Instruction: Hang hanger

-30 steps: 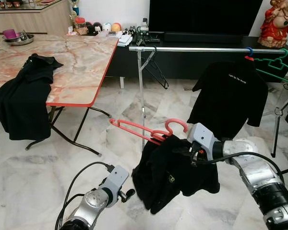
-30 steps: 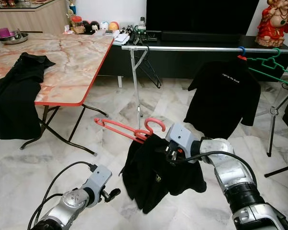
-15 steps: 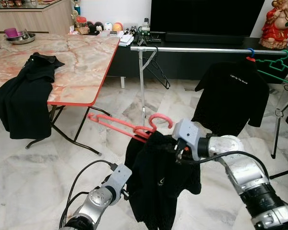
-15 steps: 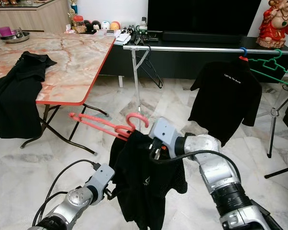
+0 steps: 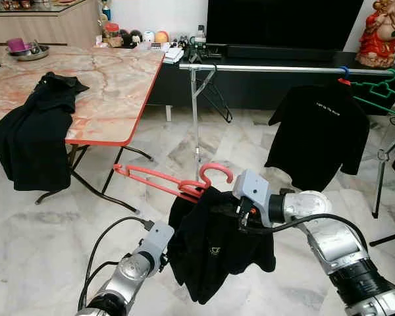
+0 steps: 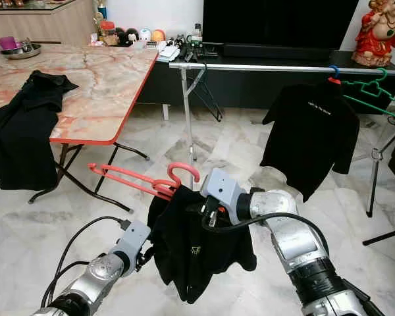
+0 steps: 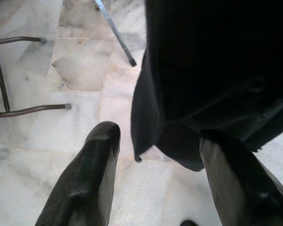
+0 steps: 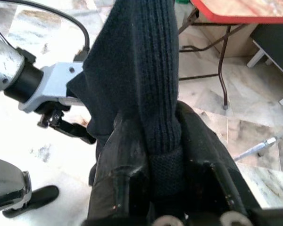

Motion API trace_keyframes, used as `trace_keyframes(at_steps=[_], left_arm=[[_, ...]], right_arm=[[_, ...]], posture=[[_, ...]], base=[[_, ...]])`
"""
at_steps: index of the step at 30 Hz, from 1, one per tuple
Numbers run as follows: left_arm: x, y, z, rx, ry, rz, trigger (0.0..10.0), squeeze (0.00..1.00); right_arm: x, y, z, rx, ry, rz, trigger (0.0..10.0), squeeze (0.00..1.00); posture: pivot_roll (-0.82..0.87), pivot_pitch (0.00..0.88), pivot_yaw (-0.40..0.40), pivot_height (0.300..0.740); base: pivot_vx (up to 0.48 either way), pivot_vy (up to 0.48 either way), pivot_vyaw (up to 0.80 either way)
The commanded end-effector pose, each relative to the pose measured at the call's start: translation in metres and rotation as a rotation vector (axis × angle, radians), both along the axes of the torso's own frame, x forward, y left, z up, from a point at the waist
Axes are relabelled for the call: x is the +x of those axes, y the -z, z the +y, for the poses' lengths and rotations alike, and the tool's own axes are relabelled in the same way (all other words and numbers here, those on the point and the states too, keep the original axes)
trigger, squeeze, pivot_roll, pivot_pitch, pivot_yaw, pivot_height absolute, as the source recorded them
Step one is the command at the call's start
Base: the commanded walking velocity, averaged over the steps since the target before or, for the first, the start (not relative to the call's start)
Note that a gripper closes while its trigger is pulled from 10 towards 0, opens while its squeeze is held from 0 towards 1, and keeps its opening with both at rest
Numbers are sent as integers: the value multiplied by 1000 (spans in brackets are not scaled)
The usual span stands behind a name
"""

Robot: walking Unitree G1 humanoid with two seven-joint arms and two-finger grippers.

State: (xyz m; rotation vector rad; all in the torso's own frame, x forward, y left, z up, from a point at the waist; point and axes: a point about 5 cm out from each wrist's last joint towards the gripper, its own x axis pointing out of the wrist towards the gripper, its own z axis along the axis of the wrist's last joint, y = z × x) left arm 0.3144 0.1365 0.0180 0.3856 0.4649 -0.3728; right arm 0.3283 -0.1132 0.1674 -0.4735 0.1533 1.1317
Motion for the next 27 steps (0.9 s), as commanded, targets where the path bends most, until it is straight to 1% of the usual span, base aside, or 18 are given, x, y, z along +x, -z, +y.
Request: trace_keyframes(at_steps=[1, 4, 5, 6, 7, 9, 10, 27], left_arm=[[1, 0, 0, 3, -7, 0, 0, 0], [1, 1, 3, 7, -25, 1, 0, 0], [1, 1, 3, 12, -27, 3, 745, 0], [0, 1, 4, 15, -28, 4, 745, 0], [0, 1, 4, 17, -29, 4, 1255, 0], [1, 1, 4, 17, -33, 2, 1255, 0], [1, 1, 4, 13, -41, -1, 0, 0], [1, 0, 2, -8, -29, -13, 0, 0]], right_arm=[[-3, -10, 5, 28, -32, -33, 0, 0], [-3, -11, 6, 26, -38, -34, 0, 0], [-4, -11, 6, 26, -40, -34, 0, 0], [-4, -11, 6, 26, -41, -34, 0, 0], [-4, -11, 7, 25, -43, -35, 0, 0], [-5, -12, 7, 25, -48, -35, 0, 0], [-5, -12, 7, 23, -49, -35, 0, 0], [-5, -12, 6, 14, -52, -37, 0, 0]], posture=[[90, 69, -52, 740], [91, 69, -55, 740], [90, 69, -54, 740], [90, 69, -54, 740], [89, 69, -55, 740], [90, 70, -55, 740], [89, 69, -56, 740], [90, 68, -54, 740]], base=[[0, 0, 0], [0, 0, 0], [0, 0, 0], [0, 0, 0], [0, 0, 0], [0, 0, 0], [0, 0, 0], [0, 0, 0]])
